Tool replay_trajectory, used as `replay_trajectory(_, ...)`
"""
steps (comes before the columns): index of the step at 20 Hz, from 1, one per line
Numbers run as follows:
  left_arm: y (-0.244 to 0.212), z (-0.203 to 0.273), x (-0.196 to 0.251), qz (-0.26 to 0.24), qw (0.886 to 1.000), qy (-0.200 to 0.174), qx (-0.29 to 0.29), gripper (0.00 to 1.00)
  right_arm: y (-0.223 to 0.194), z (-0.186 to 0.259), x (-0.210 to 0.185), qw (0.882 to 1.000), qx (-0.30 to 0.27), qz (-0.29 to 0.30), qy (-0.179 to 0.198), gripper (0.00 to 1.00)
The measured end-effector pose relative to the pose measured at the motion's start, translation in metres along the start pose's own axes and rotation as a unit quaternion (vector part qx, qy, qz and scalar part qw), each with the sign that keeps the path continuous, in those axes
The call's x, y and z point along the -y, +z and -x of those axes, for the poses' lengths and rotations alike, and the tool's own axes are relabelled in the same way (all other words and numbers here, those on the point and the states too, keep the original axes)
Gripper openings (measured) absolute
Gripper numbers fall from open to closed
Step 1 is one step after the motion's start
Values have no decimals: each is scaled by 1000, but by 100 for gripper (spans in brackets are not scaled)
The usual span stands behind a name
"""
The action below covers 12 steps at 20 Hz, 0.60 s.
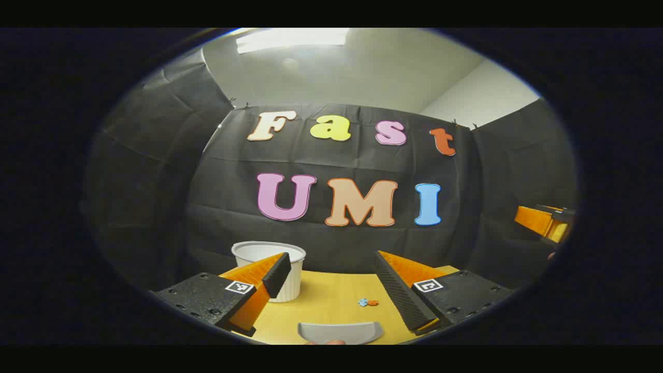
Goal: Pick up the small broom and dustpan from the desktop, sweep the trash into the dustpan with the broom, and then empty the trash into the garbage bin.
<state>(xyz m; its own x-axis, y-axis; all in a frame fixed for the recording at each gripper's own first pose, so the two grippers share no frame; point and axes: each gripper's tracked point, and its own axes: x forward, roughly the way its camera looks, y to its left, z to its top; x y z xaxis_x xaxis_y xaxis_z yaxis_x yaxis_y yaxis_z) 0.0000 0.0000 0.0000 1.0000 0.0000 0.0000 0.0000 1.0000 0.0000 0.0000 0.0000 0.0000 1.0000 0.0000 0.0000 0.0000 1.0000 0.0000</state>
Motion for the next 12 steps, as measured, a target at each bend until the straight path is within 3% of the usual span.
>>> replay_trajectory(7, 9, 0, 2, -3, 1000, -3, 15, 99, 2, 4, 6, 1000, -10, -1, -2, 99)
replay_trajectory(12, 8, 1, 5, -5, 1000, 3, 9, 95, 3, 0, 7, 1000, -15, 5, 6, 99)
